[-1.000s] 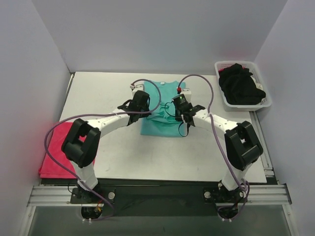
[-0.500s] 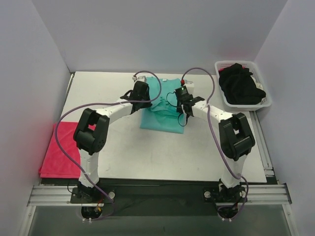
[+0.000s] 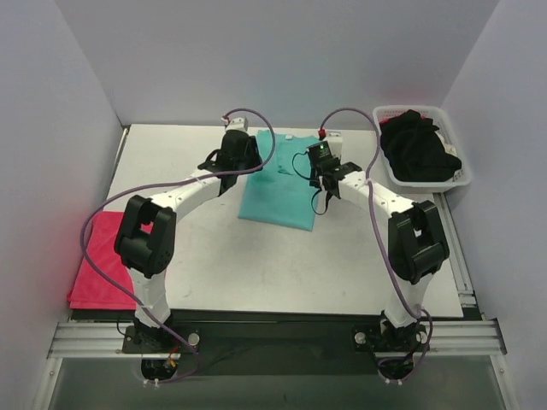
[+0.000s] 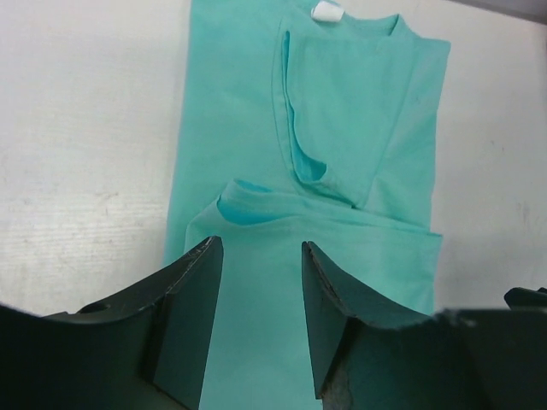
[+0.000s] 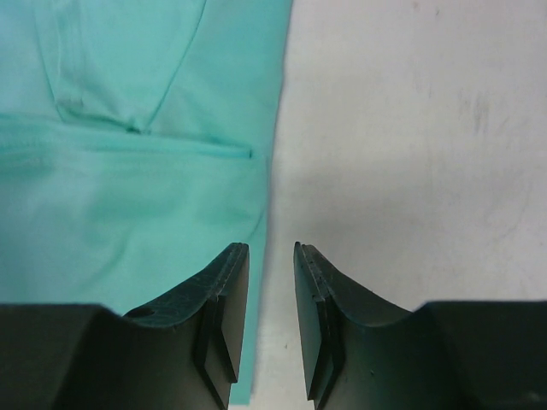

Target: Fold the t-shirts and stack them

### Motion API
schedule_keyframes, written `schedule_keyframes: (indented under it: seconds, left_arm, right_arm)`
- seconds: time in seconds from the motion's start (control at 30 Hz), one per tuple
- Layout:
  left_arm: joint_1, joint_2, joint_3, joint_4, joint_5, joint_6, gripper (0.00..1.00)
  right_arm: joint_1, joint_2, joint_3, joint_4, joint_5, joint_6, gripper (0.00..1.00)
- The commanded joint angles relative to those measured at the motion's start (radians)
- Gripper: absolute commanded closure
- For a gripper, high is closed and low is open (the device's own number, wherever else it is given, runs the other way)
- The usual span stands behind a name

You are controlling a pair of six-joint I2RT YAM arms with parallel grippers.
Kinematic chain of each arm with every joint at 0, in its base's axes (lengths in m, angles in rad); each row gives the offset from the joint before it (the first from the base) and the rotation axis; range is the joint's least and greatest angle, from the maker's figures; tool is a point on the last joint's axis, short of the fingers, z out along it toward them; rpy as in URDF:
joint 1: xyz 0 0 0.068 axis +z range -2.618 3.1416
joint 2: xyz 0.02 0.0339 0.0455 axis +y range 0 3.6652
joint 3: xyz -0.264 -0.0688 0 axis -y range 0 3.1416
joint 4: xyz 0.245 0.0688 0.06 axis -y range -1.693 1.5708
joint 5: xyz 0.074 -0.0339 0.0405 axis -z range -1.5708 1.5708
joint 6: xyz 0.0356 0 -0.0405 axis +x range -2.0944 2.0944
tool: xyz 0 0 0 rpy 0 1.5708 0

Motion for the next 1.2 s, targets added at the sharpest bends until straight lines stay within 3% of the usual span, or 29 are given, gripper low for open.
schedule_keyframes:
  seconds: [0.0,0.23,0.43,0.5,0.73,0.87,1.17]
  left_arm:
    - [0.002,-0.086,-0.076,0.033,0.041,0.007,0.48]
    - [-0.007,-0.187,-0.300,0.031,0.100,0.013,0.48]
    - [0.051,-0.262,-0.510,0.203,0.182,0.013,0.44]
    - [0.094,-0.268,-0.565,0.258,0.285,-0.002,0.42]
    - [0.183,-0.238,-0.636,0.442,0.452,-0.017,0.40]
    - [0.206,-0.193,-0.627,0.464,0.566,-0.040,0.40]
    - [0.214,-0.150,-0.642,0.462,0.604,-0.056,0.41]
  right_arm:
    - [0.054,-0.081,-0.066,-0.046,-0.001,0.010,0.71]
    - [0.104,-0.146,-0.195,-0.060,-0.052,0.062,0.67]
    - [0.098,-0.180,-0.307,-0.018,-0.132,0.068,0.65]
    - [0.087,-0.187,-0.330,0.014,-0.181,0.082,0.63]
    - [0.075,-0.210,-0.395,0.097,-0.265,0.096,0.53]
    - [0.055,-0.221,-0.435,0.158,-0.299,0.125,0.51]
    - [0.017,-0.227,-0.534,0.270,-0.339,0.166,0.52]
